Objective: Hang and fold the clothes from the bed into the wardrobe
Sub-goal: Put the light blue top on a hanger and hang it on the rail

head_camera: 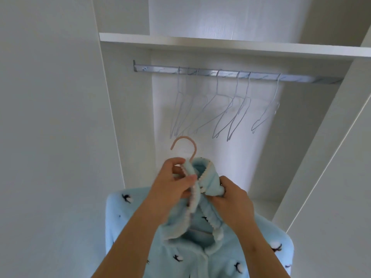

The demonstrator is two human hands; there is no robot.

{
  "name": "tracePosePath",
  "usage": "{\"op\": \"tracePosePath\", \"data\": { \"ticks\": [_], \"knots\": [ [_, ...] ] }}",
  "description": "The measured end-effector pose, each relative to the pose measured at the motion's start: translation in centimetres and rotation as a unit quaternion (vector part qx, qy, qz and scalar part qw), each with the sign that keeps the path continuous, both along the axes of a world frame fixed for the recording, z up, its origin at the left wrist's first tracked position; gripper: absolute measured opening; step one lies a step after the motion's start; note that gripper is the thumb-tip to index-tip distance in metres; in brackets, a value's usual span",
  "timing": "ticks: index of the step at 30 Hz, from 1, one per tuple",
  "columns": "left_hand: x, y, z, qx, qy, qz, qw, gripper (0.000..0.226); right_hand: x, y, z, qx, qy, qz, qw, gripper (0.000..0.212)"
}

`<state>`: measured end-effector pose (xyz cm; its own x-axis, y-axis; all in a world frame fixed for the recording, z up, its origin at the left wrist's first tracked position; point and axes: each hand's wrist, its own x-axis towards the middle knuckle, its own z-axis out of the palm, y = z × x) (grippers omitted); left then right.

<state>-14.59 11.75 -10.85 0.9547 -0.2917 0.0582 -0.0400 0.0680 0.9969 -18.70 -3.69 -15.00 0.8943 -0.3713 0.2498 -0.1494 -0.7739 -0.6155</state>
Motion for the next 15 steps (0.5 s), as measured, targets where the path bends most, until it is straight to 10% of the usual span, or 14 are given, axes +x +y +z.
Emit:
{"op": "tracePosePath", "data": {
  "ticks": [2, 5, 8, 15],
  "knots": [
    [-0.2, 0.8, -0.5, -0.076, -0.021, -0.024, 0.997, 0.026, -0.5, -0.7, 0.3, 0.03, -0.012, -0.016, 0.999, 0.019],
    [1.7, 2.6, -1.8, 0.216, -0.275, 0.135, 0.927, 0.027, -1.0, -1.5, 1.1, 0.056, -0.044, -0.009, 0.997, 0.02],
    [2.6, 2.9, -2.0, 0.427, -0.335, 0.04, 0.839, 0.032, -1.3, -2.1, 1.8, 0.058, -0.068, 0.015, 0.996, 0.021],
    [1.9, 1.8, -1.1, 0.291, -0.389, 0.183, 0.855, 0.031, -2.4, -3.8, 2.5, 0.084, -0.059, 0.025, 0.994, 0.032]
  ]
}}
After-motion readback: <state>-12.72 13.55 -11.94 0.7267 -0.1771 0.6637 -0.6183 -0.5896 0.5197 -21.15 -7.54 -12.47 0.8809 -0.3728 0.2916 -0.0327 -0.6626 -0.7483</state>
